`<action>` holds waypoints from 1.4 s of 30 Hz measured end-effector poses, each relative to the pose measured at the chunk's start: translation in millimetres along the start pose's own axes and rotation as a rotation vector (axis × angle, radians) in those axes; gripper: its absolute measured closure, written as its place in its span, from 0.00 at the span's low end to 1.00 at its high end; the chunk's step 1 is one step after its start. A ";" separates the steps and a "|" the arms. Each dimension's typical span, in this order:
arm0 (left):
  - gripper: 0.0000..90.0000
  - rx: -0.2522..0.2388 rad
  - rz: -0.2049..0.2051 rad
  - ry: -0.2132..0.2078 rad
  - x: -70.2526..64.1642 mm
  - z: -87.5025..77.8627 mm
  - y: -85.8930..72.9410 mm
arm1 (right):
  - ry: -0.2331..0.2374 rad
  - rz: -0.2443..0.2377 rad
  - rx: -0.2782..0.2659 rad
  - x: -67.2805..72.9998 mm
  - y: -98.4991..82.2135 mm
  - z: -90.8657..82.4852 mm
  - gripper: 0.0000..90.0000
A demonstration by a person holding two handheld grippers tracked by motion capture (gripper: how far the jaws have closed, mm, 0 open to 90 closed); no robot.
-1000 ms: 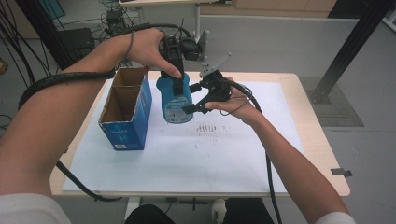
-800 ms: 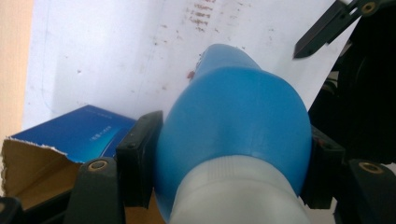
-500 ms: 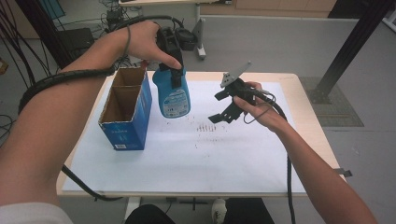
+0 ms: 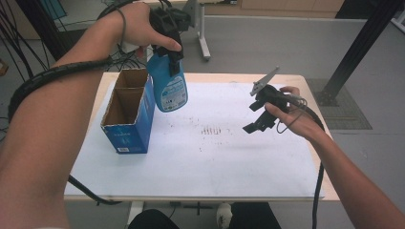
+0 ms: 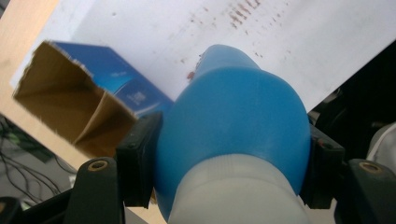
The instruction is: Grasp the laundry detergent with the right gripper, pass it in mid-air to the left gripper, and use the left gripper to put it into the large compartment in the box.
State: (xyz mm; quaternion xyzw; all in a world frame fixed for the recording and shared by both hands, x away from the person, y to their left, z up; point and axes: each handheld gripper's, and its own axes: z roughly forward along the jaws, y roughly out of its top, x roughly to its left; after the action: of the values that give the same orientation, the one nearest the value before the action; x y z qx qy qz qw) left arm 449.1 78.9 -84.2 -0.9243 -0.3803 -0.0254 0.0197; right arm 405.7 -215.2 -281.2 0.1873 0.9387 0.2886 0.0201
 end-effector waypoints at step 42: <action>0.40 -0.126 -0.816 0.054 79.8 -91.2 -68.4 | -0.069 0.040 0.087 -7.3 -32.0 -42.6 0.05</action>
State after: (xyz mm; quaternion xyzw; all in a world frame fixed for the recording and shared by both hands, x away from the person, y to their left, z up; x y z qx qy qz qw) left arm 454.7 178.4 12.9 -0.6960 -0.7126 -0.0786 -0.0389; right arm 395.4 -265.0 -263.8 0.2167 0.9452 0.2413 0.0384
